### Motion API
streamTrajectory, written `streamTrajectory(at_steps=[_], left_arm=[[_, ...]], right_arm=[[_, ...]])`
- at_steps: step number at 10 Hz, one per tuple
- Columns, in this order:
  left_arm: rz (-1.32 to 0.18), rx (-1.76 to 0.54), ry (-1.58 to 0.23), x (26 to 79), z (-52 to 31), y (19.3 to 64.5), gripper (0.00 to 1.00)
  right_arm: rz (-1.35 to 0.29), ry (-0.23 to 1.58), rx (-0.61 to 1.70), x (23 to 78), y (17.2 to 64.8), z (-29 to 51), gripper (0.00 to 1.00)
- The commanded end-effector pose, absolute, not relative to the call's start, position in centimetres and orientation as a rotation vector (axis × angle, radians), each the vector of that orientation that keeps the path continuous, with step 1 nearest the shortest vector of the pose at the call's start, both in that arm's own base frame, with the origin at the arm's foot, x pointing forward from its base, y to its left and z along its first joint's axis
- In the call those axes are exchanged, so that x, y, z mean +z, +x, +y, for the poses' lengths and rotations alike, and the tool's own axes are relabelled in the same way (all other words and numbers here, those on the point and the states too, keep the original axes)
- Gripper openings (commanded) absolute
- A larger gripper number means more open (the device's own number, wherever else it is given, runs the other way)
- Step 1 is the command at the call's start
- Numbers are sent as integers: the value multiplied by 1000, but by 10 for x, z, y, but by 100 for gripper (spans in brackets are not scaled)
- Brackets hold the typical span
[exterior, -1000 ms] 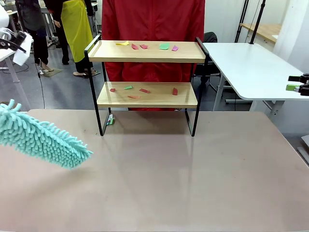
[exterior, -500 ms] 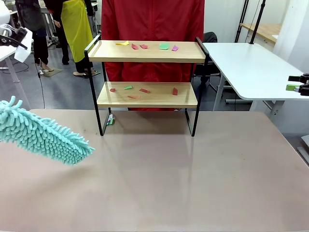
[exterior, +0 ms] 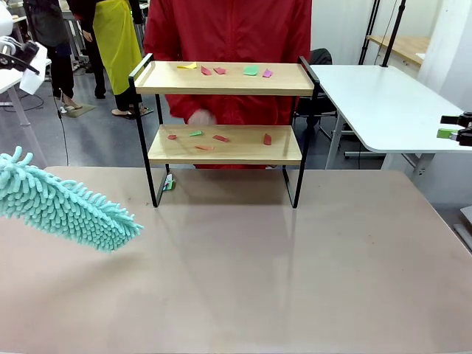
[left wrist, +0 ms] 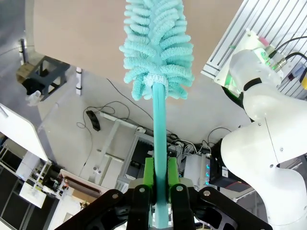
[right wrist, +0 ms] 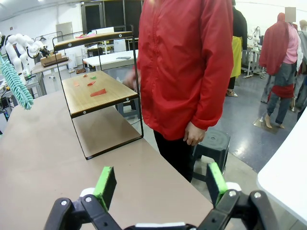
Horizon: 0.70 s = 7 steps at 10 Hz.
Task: Clean the shelf.
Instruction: Clean the specific section of the Shelf indicated by the human with the Duster.
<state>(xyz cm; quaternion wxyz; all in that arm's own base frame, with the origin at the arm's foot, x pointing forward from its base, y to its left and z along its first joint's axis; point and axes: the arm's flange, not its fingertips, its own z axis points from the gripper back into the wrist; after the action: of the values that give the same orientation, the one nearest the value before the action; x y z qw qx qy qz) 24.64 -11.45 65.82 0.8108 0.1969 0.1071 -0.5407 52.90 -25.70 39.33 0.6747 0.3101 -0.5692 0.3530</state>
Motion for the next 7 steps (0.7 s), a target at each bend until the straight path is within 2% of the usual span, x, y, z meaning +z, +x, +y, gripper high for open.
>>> streamTrajectory(at_steps=[1,7], left_arm=[[233,-1148,427,660,-112,245,13],[233,-1148,427,660,-112,245,13]], right_arm=[[-1267,686,787,400,530,-253,100],[-1267,686,787,400,530,-253,100]])
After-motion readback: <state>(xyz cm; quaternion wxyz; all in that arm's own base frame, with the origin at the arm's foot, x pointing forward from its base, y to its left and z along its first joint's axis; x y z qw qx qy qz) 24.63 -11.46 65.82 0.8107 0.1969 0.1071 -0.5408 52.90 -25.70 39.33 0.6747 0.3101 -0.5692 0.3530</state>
